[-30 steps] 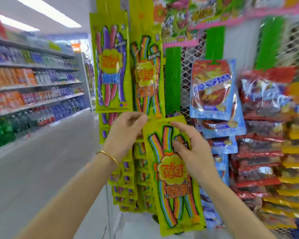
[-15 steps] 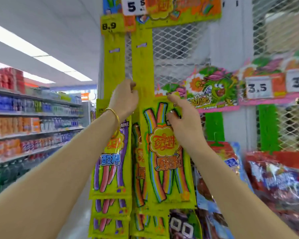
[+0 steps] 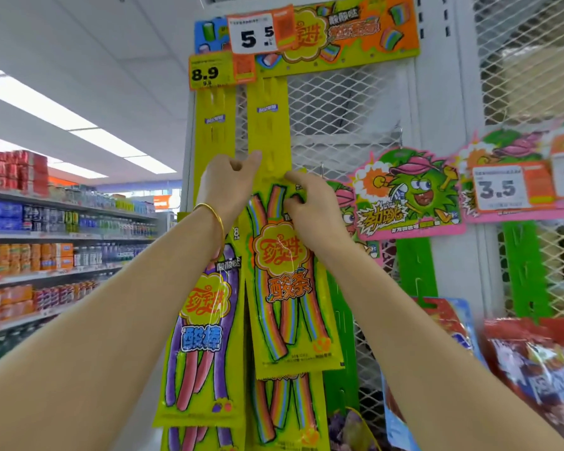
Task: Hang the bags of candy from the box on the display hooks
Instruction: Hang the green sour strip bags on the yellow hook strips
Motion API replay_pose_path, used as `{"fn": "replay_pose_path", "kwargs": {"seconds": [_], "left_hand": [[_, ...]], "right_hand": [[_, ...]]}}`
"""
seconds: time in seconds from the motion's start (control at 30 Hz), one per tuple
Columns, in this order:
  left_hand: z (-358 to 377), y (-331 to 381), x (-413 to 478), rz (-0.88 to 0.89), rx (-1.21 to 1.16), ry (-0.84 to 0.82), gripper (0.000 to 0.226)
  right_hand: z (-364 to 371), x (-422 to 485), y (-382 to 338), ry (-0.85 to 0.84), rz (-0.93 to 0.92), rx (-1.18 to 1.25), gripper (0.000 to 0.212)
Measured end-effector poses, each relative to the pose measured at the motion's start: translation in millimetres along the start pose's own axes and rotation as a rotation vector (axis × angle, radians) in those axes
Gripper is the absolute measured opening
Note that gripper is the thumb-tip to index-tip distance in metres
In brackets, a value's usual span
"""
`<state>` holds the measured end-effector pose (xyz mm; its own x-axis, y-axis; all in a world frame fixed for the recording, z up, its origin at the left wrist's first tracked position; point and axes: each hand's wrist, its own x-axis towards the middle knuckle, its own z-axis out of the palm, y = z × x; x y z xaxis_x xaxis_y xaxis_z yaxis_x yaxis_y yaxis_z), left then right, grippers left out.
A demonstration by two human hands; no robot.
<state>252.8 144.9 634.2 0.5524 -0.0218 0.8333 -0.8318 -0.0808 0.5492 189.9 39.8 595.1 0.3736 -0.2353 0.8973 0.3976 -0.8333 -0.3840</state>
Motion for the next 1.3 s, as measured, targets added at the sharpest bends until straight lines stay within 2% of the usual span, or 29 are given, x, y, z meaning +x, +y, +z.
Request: {"fn": "replay_pose_path", "kwargs": {"seconds": [0.1, 0.17, 0.3, 0.47, 0.63, 0.7, 0.73, 0.8, 0.9, 1.03, 1.2, 1.3], "left_hand": [[3.3, 1.9, 0.2, -0.003, 0.014, -0.001, 0.03], [5.7, 1.2, 1.7, -0.02, 0.0, -0.006, 0.017], [7.0, 3.8, 2.4, -0.056, -0.039, -0.035, 0.03], [3.8, 4.0, 3.6, -0.101, -0.061, -0.076, 0.029], [0.6, 6.3, 4.6, -0.146, -0.051, -0.121, 0.007], [-0.7, 5.4, 4.8, -0.177, -0.028, -0.136, 0.026], [-1.2, 5.6, 4.3, -0.174, -0.014, -0.142, 0.028], [-1.7, 5.7, 2.7, -0.139, 0.024, -0.158, 0.016], [-4.3, 6.2, -0.8, -0.078, 0.069, -0.184, 0.027], [-7.7, -0.5, -6.3, 0.035, 0.108, -0.163, 0.018], [-11.1, -11.5, -22.4, 0.088, 0.199, -0.054, 0.034], [-12.1, -20.8, -48.6, 0.145, 0.308, -0.001, 0.038]], "right_hand": [[1.1, 1.8, -0.4, -0.004, -0.013, -0.037, 0.046], [0.2, 1.3, -0.4, -0.003, -0.017, -0.049, 0.046], [-2.4, -1.5, -2.8, -0.029, -0.021, -0.066, 0.044], [-4.8, -3.2, -9.6, -0.057, -0.004, -0.095, 0.042], [-7.9, -8.2, -19.3, -0.086, 0.023, -0.096, 0.031], [-8.2, -9.8, -20.4, -0.094, 0.024, -0.134, 0.03], [-8.4, -10.3, -20.3, -0.097, 0.022, -0.155, 0.03], [-8.4, -10.6, -18.8, -0.118, 0.024, -0.209, 0.03], [-7.8, -14.2, -15.4, -0.15, 0.047, -0.297, 0.031], [-4.6, -26.1, -9.0, -0.114, 0.023, -0.33, 0.032], [-5.2, -38.6, -4.8, -0.074, 0.063, -0.268, 0.053], [-12.0, -53.6, -9.4, -0.034, 0.113, -0.356, 0.059]]}}
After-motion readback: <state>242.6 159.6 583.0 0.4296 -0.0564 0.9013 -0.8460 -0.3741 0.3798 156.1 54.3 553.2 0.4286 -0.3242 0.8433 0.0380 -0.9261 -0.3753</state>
